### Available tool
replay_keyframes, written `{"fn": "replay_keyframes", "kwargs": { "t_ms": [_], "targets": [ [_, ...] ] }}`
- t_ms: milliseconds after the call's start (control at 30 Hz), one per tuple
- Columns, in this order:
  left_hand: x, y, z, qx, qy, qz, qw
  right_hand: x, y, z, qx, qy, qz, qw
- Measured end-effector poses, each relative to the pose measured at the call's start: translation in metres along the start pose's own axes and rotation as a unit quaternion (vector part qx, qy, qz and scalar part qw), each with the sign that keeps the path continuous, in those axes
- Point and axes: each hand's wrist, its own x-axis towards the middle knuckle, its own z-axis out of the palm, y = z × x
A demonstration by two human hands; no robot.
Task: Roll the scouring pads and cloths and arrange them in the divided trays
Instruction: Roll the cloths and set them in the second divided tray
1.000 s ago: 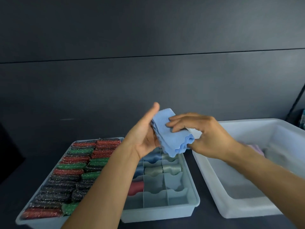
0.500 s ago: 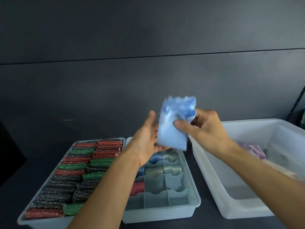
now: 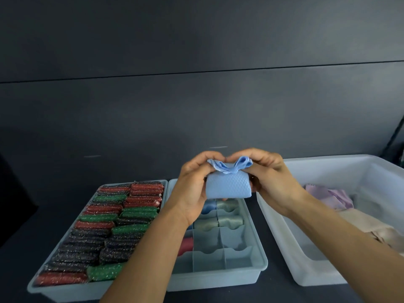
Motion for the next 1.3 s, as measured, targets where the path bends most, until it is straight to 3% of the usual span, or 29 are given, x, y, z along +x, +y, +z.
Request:
{"fn": "replay_keyframes", "kwargs": {
  "t_ms": [133, 233, 333, 400, 467, 533, 700, 800, 933, 1100, 1200, 1300],
  "targets": [
    [0.0, -0.001, -0.012, -0.039, -0.016, -0.093, 0.995, 0.001, 0.003, -0.002, -0.16, -0.008, -0.066, 0.985],
    [-0.003, -0.003, -0.02, 0.042, -0.068, -0.096, 0.992, -0.001, 0.006, -0.001, -0.263, -0.041, -0.104, 0.958],
    [-0.006, -0.002, -0.027, 0.037, -0.033, -0.055, 0.997, -0.001, 0.008, 0.001, -0.1, -0.012, -0.042, 0.994],
    [-0.008, -0.002, -0.032, 0.063, 0.005, -0.006, 0.998, 0.0, 0.011, 0.001, 0.004, -0.005, 0.021, 1.0],
    [-0.012, -0.002, -0.034, 0.126, 0.028, 0.056, 0.99, 0.0, 0.015, 0.006, 0.0, -0.062, 0.109, 0.992],
    [-0.015, -0.004, -0.038, 0.144, 0.033, 0.082, 0.986, 0.0, 0.02, 0.015, -0.013, -0.09, 0.125, 0.988],
    [-0.02, -0.004, -0.056, -0.007, -0.002, 0.014, 1.0, 0.006, 0.028, 0.027, 0.134, -0.068, 0.118, 0.982],
    [-0.021, -0.003, -0.07, -0.058, -0.034, -0.073, 0.995, 0.007, 0.036, 0.031, 0.141, -0.086, 0.147, 0.975],
    [-0.02, -0.011, -0.09, -0.044, -0.073, -0.155, 0.984, 0.006, 0.046, 0.027, 0.007, -0.114, 0.181, 0.977],
    [-0.02, -0.036, -0.096, 0.197, -0.105, -0.128, 0.966, -0.002, 0.064, 0.029, -0.189, -0.136, 0.157, 0.96],
    [-0.021, -0.049, -0.091, 0.374, -0.13, -0.099, 0.913, -0.006, 0.077, 0.027, -0.33, -0.157, 0.17, 0.915],
    [-0.024, -0.061, -0.083, 0.505, -0.147, -0.079, 0.847, -0.011, 0.087, 0.032, -0.512, -0.183, 0.149, 0.826]
  ]
}}
